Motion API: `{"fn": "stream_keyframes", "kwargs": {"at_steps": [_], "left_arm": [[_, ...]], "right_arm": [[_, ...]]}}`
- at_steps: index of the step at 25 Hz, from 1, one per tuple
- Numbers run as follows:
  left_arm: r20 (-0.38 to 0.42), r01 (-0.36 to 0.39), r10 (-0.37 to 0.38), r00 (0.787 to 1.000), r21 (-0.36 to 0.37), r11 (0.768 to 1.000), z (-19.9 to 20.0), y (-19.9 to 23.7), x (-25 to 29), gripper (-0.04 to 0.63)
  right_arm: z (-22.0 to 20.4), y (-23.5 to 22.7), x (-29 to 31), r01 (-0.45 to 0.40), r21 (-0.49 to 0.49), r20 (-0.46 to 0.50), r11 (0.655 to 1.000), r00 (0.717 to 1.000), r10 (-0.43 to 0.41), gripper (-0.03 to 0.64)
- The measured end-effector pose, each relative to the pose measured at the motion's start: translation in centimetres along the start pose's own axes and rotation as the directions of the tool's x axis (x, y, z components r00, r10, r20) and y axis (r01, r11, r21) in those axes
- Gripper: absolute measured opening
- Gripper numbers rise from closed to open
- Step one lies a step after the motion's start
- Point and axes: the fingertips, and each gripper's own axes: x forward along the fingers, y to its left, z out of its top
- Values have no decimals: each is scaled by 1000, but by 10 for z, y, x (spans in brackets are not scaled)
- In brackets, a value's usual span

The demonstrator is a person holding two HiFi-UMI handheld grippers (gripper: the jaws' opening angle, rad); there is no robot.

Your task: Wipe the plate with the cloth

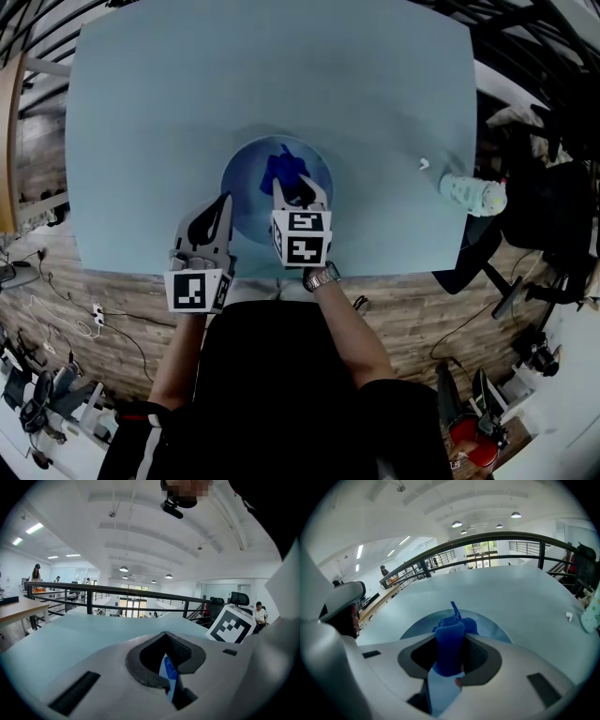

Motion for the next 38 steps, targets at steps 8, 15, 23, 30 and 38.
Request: {"fn": "stream_keyframes", "kwargs": {"at_steps": [8,15,23,30,38], "left_arm": [[18,-33,34,999,-13,999,0,10,-19,0],[6,-78,79,997,-25,997,-4,23,-31,0],[18,-105,106,994,-45,993,-3,32,-35,0],[-17,-127,127,992,-53,990,-9,33,-32,0],[-23,-119,118,993,-54,991,-14,32,-22,0]], "right_arm": [[-6,41,6,-68,-64,-23,996,998,67,120],[-5,72,17,-125,-103,-48,987,992,120,120],[-9,89,30,-164,-132,-93,978,984,153,120],[-11,88,40,-176,-130,-121,976,979,161,120],[-11,80,46,-180,-120,-131,976,978,164,120]]}}
